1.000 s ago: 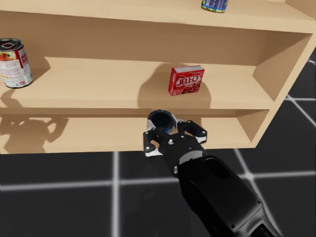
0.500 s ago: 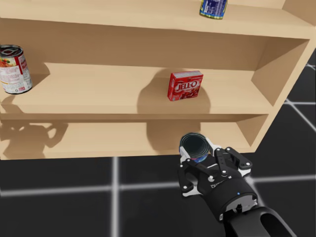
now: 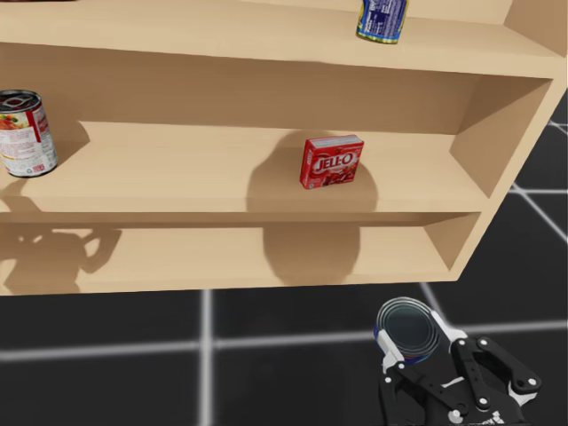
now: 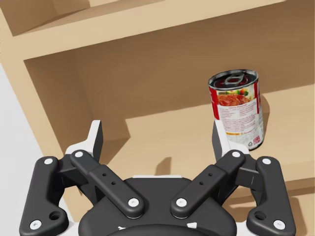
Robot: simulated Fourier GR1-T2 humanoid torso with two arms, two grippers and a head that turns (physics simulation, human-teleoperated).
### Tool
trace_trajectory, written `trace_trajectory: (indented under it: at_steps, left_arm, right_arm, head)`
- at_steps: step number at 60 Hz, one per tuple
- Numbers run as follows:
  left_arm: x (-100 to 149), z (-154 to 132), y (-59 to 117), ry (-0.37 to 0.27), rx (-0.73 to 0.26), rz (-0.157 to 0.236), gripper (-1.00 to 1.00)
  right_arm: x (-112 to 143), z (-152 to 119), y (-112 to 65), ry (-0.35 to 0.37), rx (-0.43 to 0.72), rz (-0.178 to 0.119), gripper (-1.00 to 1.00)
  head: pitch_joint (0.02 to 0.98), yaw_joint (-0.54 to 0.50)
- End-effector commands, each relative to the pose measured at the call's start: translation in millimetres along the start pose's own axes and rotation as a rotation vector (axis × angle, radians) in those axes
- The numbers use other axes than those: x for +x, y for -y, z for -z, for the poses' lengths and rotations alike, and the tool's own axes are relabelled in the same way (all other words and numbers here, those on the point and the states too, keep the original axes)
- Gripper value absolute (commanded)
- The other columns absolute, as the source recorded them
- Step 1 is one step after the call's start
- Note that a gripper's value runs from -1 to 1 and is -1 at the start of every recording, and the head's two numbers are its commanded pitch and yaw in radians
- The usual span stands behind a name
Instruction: Retrieve the tuna can from the shelves.
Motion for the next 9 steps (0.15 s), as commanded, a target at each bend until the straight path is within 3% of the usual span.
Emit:
trace_trajectory:
  at_steps: [1, 9]
  left_arm:
    - [-0.1, -0.3, -0.7, 0.001, 0.001, -0.001, -1.00]
    - [-0.4, -0.4, -1.1, 0.002, 0.001, -0.002, -1.00]
  right_arm:
    - [-2.0, -17.7, 17.2, 0.021, -0.142, 0.022, 1.00]
    - [1.7, -20.4, 16.4, 0.046, -0.138, 0.014, 1.00]
  head:
    - [0.693, -0.18]
    - [0.693, -0.18]
